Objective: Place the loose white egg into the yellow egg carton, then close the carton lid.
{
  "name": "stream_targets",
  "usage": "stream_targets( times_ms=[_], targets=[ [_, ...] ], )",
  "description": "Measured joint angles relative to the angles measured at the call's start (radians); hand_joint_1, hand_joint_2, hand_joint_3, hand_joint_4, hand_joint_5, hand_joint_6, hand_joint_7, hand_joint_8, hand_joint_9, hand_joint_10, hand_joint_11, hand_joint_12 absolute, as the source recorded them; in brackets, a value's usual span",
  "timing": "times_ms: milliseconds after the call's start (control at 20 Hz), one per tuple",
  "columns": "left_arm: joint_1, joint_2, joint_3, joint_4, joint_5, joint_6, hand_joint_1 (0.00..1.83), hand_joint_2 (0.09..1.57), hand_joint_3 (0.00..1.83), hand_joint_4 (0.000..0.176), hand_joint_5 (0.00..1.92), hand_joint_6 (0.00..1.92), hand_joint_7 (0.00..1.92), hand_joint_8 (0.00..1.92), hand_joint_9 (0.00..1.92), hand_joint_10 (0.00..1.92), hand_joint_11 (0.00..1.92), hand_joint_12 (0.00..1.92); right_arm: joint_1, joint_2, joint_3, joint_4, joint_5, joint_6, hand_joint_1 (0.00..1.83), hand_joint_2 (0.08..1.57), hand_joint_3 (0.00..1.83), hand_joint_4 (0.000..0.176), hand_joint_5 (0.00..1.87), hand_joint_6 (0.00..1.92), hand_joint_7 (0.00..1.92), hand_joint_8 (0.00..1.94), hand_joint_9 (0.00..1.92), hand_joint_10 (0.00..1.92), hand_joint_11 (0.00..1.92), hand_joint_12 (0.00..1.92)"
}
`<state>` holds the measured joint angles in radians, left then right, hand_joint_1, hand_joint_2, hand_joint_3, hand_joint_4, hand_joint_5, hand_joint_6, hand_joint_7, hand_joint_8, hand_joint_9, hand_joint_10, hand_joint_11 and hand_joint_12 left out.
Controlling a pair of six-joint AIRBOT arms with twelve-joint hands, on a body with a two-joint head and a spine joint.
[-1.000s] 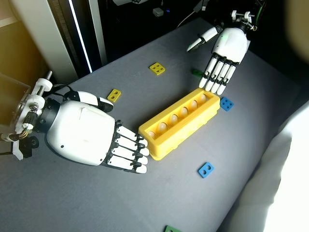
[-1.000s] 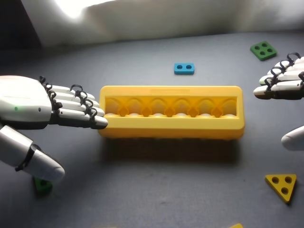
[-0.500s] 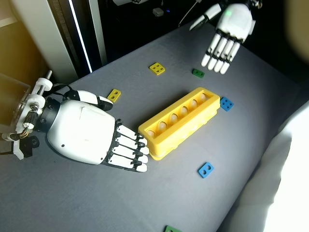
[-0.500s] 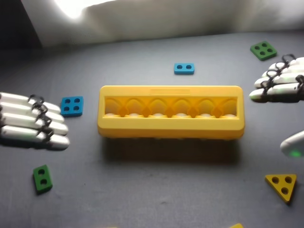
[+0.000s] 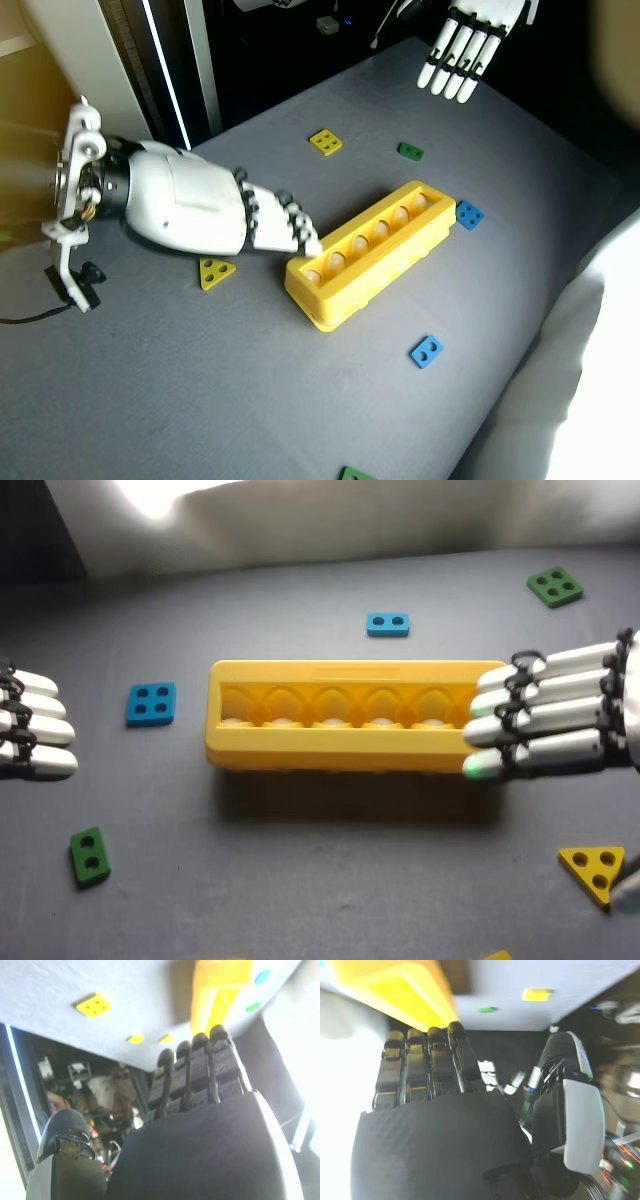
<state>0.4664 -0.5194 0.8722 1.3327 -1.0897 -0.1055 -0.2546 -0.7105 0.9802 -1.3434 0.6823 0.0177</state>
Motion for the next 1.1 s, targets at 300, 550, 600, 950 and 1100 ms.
stream_targets(
  times_ms=[300,550,600,950,1100],
  targets=[
    [-0.003,0.0,-0.062,-0.022,0.057,0.078,0.0,1.09,0.0,0.0,0.04,0.0,0.02,0.0,0.0,0.0,0.0,0.0,0.016,0.001,0.001,0.054,0.153,-0.08,0.0,1.07,0.0,0.0,0.11,0.0,0.03,0.0,0.0,0.0,0.0,0.0],
    [0.004,-0.002,-0.088,-0.085,0.152,0.148,0.0,1.09,0.0,0.0,0.04,0.0,0.02,0.0,0.0,0.0,0.0,0.0,0.047,-0.011,-0.001,0.143,0.275,-0.229,0.0,1.06,0.0,0.0,0.1,0.0,0.02,0.0,0.0,0.0,0.0,0.0],
    [0.008,-0.003,-0.083,-0.16,0.179,0.193,0.0,1.09,0.0,0.0,0.05,0.0,0.02,0.0,0.0,0.0,0.0,0.0,0.046,-0.034,0.01,0.181,0.302,-0.245,0.0,1.06,0.0,0.0,0.1,0.0,0.03,0.0,0.0,0.0,0.0,0.0],
    [0.014,0.001,-0.127,-0.229,0.188,0.229,0.0,1.08,0.0,0.0,0.05,0.0,0.02,0.0,0.0,0.0,0.0,0.0,0.043,-0.066,0.047,0.202,0.368,-0.364,0.0,1.07,0.0,0.0,0.1,0.0,0.02,0.0,0.0,0.0,0.0,0.0],
    [0.014,0.011,-0.136,-0.226,0.19,0.216,0.0,1.08,0.0,0.0,0.06,0.01,0.03,0.01,0.0,0.0,0.0,0.0,0.036,-0.066,0.046,0.201,0.367,-0.37,0.0,1.07,0.0,0.0,0.11,0.0,0.03,0.0,0.0,0.0,0.0,0.0]
  ],
)
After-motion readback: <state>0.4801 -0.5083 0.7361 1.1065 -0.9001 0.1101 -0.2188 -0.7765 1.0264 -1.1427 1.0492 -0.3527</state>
